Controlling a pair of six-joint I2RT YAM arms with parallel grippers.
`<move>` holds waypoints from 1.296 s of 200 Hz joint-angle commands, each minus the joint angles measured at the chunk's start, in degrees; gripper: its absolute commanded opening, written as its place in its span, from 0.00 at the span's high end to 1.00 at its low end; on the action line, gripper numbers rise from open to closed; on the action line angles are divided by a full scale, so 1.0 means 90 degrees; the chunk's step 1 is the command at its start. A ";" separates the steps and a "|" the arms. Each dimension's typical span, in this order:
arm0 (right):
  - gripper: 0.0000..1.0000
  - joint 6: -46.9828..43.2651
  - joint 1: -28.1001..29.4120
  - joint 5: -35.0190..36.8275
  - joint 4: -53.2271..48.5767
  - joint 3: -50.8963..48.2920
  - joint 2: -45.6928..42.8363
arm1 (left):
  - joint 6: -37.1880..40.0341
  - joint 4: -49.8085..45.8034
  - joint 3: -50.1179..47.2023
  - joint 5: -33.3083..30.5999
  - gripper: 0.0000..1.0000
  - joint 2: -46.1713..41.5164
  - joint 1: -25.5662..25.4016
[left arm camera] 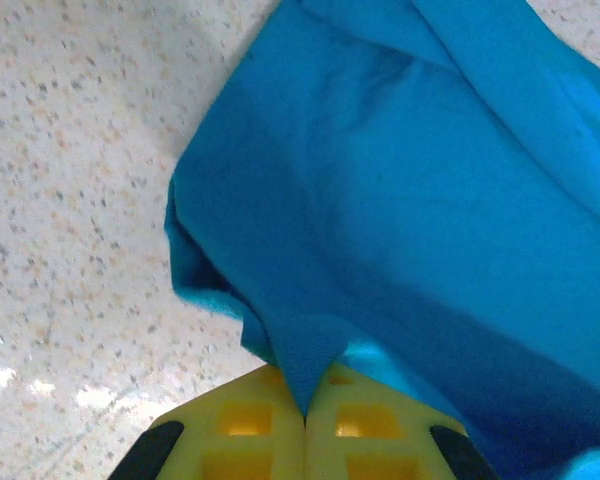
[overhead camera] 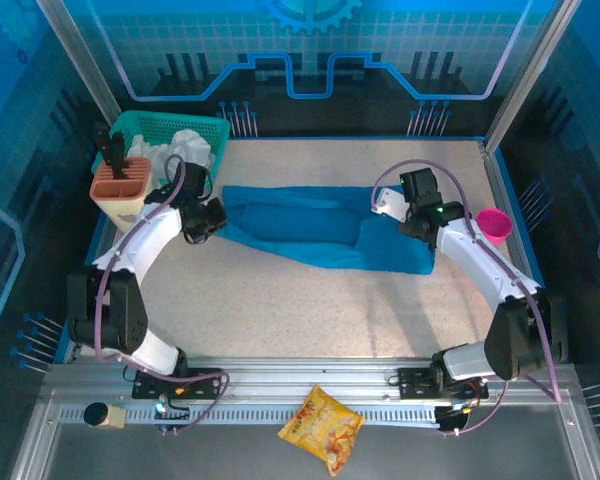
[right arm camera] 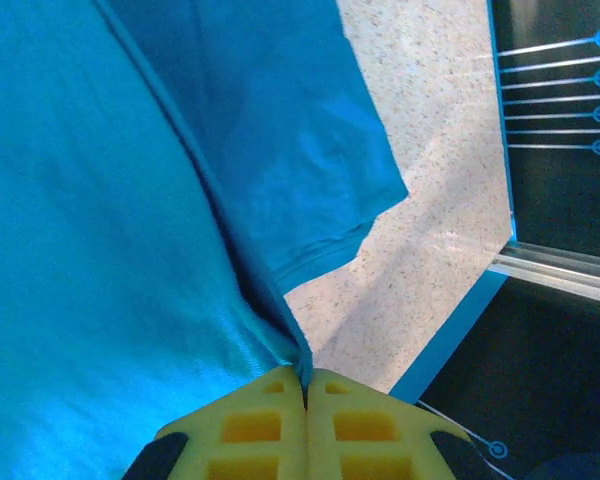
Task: Fold and stack the t-shirts
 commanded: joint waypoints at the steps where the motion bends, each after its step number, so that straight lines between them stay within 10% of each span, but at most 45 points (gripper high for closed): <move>1: 1.00 0.0193 -0.0175 0.0185 0.0730 0.0336 0.0324 | 0.0223 -0.0185 0.0507 -0.0389 1.00 0.0429 0.0066; 102: 1.00 -0.0016 -0.0544 0.0077 0.1961 0.0783 0.1732 | 0.0087 -0.0302 0.1934 -0.0614 1.00 0.2647 0.0086; 141: 1.00 0.0199 -0.0617 0.0246 0.2520 0.0981 0.2609 | 0.0069 -0.0366 0.2037 -0.0824 0.61 0.2921 0.0087; 172: 1.00 0.0577 -0.0657 0.0812 0.2621 0.1420 0.3595 | 0.0086 -0.0437 0.2058 -0.0864 0.49 0.2953 0.0096; 214: 0.60 0.1412 -0.0738 0.1362 0.2400 0.1934 0.4270 | 0.0156 -0.0669 0.2056 -0.0965 0.34 0.2585 0.0096; 259: 0.46 0.3021 -0.0847 0.0922 0.1803 0.2020 0.3150 | 0.0453 -0.1117 0.2547 -0.0772 0.16 0.1822 -0.0024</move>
